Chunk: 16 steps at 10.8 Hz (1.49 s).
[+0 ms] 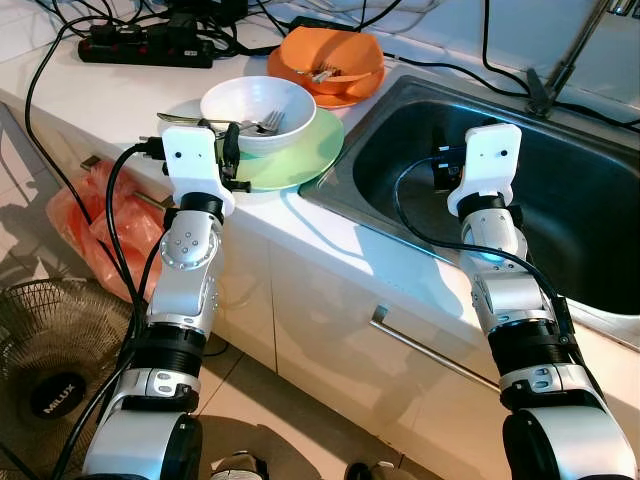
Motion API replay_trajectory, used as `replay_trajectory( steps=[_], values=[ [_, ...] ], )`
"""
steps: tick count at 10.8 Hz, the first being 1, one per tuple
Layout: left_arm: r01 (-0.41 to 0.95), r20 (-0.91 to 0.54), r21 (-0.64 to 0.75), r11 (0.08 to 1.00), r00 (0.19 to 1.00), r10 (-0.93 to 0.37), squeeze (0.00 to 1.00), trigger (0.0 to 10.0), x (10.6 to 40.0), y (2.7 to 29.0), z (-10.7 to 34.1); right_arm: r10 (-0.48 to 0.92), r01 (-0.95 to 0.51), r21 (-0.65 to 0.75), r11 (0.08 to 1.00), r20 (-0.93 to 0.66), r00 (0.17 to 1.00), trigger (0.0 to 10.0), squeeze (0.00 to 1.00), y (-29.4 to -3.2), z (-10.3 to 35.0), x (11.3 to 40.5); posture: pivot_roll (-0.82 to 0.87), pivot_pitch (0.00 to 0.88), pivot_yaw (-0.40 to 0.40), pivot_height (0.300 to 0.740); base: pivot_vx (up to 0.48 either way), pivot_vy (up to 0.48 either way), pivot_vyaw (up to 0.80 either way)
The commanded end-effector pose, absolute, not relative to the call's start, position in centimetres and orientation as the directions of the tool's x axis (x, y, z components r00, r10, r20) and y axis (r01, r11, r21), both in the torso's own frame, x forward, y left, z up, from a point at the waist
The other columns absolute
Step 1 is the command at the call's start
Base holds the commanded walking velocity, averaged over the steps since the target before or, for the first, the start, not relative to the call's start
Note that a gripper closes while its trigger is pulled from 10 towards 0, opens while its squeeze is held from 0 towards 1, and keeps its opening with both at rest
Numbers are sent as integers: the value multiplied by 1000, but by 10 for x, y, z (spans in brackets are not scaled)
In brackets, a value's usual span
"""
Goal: Kitchen organization
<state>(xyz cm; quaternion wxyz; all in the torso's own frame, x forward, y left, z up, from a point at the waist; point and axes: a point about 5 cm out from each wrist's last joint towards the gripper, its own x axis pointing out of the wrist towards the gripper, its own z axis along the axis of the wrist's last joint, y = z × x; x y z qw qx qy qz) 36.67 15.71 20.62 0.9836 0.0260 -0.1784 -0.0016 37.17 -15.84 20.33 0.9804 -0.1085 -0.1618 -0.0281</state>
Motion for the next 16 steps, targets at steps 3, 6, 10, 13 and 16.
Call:
replay_trajectory(
  steps=[3, 6, 10, 13, 16],
  values=[
    [2, 368, 52, 999, 930, -21, 0, 0, 368, 156, 210, -27, 97, -209, 973, 317, 948, 10000, 0, -161, 204, 372, 63, 81, -64, 740, 0, 0, 0],
    [11, 379, 53, 999, 925, -31, 0, 0, 367, 154, 212, -28, 98, -209, 973, 315, 949, 10000, 0, -161, 203, 371, 63, 85, -64, 740, 0, 0, 0],
    [39, 463, 94, 995, 883, -79, 0, 0, 362, 144, 228, -35, 103, -205, 973, 312, 949, 10000, 0, -161, 201, 371, 63, 90, -60, 740, 0, 0, 0],
    [65, 541, 156, 986, 829, -140, 0, 4000, 355, 132, 246, -38, 105, -200, 974, 313, 949, 10000, 0, -161, 201, 371, 65, 90, -59, 740, 0, 0, 0],
    [143, 588, 213, 967, 771, -244, 0, 10000, 346, 111, 265, -43, 110, -198, 974, 314, 949, 10000, 0, -162, 200, 370, 66, 91, -54, 740, 0, 0, 0]
  ],
)
